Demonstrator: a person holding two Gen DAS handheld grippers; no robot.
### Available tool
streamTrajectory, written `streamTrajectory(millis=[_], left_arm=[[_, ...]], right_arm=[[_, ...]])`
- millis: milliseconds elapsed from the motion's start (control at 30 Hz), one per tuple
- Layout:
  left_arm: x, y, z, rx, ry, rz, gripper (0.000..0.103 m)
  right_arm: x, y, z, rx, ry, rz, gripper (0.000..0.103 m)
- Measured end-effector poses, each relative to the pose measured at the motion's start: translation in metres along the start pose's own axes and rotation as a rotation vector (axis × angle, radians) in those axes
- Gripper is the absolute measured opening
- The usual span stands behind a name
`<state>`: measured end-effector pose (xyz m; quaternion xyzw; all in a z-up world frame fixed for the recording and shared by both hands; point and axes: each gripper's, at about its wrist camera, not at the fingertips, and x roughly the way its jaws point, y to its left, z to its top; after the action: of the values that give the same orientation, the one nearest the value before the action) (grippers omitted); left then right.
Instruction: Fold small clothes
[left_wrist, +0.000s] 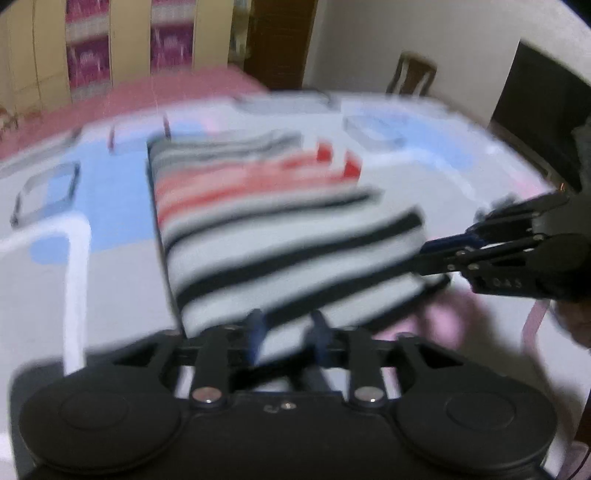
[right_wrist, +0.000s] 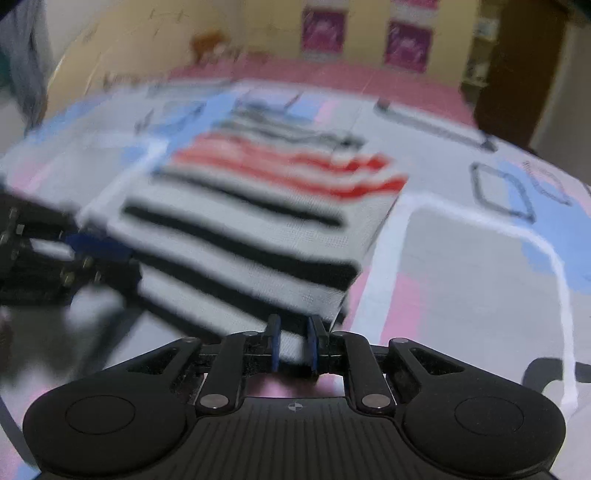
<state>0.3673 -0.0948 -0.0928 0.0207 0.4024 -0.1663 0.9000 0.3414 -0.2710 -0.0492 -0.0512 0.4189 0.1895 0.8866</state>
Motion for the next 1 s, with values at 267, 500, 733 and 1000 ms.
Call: streamTrajectory(millis=[267, 500, 733, 1000], left_arm=[[0.034, 0.035, 0.071, -0.066, -0.086, 0.068, 0.054], [0.083, 0.048, 0.070, -0.078, 0.032, 0.116, 0.051], [0.051, 0.044, 0.057, -0.034, -0.016, 0.188, 0.090], [0.057, 0.086, 0.045, -0.305, 0.036, -0.011, 0.082]], right_arm=[[0.034, -0.033, 0.075, 0.106, -0.130, 0.013, 0.015], [0.098, -0.033, 0.088, 0.083, -0.036, -0.004, 0.011], [0.055, -0.084, 0.073, 0.291, -0.130, 0.040, 0.069], [0.056, -0.138, 0.041, 0.504, -0.016, 0.277, 0.069]])
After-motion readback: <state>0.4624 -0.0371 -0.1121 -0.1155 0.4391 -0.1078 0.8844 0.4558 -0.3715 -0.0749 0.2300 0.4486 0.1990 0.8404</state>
